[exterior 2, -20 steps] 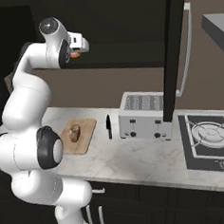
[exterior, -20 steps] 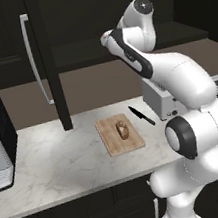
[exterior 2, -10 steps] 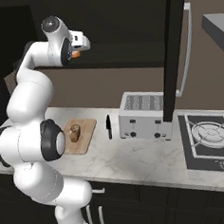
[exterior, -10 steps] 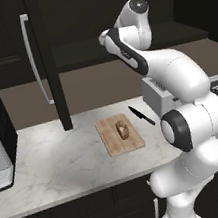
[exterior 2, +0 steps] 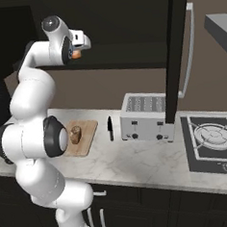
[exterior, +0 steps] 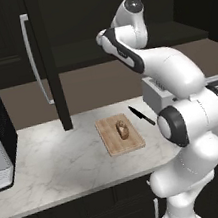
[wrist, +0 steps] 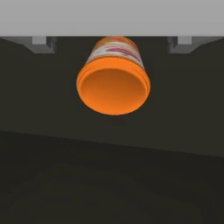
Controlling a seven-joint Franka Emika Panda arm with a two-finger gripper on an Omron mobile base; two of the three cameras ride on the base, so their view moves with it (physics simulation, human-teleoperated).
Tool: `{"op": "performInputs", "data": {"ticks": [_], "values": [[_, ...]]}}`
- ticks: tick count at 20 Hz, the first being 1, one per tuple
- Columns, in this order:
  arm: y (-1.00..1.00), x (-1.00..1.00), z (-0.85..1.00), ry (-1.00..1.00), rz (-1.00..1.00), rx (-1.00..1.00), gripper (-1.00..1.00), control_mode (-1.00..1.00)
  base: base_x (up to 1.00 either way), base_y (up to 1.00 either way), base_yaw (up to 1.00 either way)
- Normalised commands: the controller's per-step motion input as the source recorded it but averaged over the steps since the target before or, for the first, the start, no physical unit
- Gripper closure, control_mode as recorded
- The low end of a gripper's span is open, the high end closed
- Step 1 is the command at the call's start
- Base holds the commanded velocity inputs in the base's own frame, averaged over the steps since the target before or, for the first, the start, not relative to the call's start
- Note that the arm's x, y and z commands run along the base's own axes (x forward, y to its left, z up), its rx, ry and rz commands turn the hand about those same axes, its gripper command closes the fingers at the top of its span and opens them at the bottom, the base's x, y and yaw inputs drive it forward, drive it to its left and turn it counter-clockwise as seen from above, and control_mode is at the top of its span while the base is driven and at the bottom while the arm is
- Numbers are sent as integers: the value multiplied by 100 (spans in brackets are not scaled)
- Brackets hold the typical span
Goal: Pick the bread, place it on the cutting board, pick the jam, place it on the counter, and close the cabinet.
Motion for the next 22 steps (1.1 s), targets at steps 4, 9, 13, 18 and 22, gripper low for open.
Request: {"op": "performInputs", "data": {"ticks": [4, 9, 13, 18, 22], "values": [[5, 10, -1, 0, 0, -1, -100, -100, 0, 0, 0], [3, 8, -4, 0, 0, 0, -100, -100, 0, 0, 0], [2, 6, -7, 0, 0, 0, -100, -100, 0, 0, 0], [0, 4, -6, 0, 0, 0, -100, -100, 0, 0, 0], [0, 11, -5, 0, 0, 0, -100, -100, 0, 0, 0]]}}
